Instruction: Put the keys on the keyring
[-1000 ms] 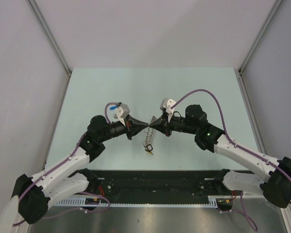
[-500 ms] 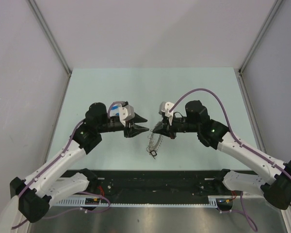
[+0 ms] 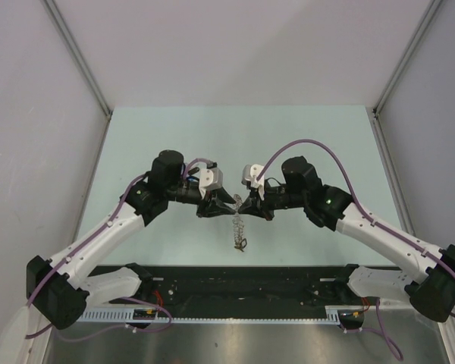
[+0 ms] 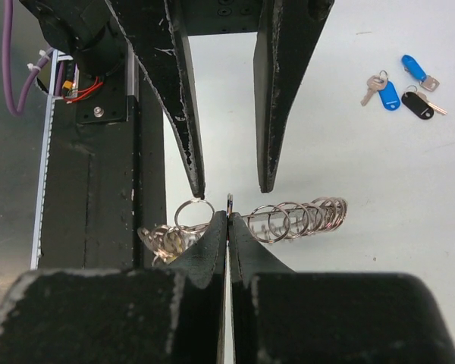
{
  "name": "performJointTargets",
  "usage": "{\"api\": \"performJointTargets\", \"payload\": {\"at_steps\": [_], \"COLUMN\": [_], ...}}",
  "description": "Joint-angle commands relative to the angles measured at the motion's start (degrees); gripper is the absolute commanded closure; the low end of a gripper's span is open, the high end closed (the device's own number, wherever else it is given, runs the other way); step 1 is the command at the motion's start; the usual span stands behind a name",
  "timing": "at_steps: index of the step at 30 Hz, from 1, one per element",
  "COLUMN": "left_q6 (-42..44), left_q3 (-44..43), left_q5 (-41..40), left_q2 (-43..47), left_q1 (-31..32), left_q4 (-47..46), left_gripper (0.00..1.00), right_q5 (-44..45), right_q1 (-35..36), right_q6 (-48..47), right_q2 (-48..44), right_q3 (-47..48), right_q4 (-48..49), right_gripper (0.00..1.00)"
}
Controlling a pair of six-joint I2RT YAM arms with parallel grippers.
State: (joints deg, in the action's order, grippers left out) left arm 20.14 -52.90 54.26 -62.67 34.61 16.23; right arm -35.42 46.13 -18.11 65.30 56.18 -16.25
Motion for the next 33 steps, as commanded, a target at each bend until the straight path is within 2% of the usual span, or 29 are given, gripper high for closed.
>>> {"api": "performJointTargets", "payload": {"at_steps": [1,12,18,22,26,28,30,33], "left_q6": [2.62,1.66,1.83,3.41,6.75,8.41,9.12,9.48], "left_q3": [-2.55,-2.64,-2.99,-3.26,-3.78,-4.14,-4.22,-4.14], "left_q5": [3.31,2.08,2.60,2.52,2.60,2.96,3.31,4.80], "left_q2": [-0.43,-2.19,-2.98,-3.51,-3.68,-3.33,-2.81,-2.37], "left_q1": [0.46,1.86,2.04,2.13,2.13,2.04,1.95,1.51], "left_q4": [2.49,1.35,2.14,4.51,8.55,10.57,11.45,11.28], "left_gripper": [0.63,0.65,0.74,0.75,0.80,0.78,0.71,0.69], "right_q5": [-0.97,-1.06,-1.14,-1.49,-2.37,-2.81,-3.08,-3.60], "right_q1": [0.45,1.42,1.60,1.68,1.68,1.68,1.68,1.68], "right_q6": [-1.05,-1.23,-1.49,-1.75,-2.37,-2.54,-2.63,-2.63], "right_q2": [-0.17,0.62,0.62,0.53,0.18,0.18,-0.08,-0.26], "right_q3": [3.58,4.11,4.20,4.29,4.37,4.46,4.37,4.37], "right_q4": [1.13,0.87,0.61,0.52,0.17,-0.36,-0.62,-0.80], "right_gripper": [1.00,1.00,1.00,1.00,1.00,1.00,1.00,1.00]}}
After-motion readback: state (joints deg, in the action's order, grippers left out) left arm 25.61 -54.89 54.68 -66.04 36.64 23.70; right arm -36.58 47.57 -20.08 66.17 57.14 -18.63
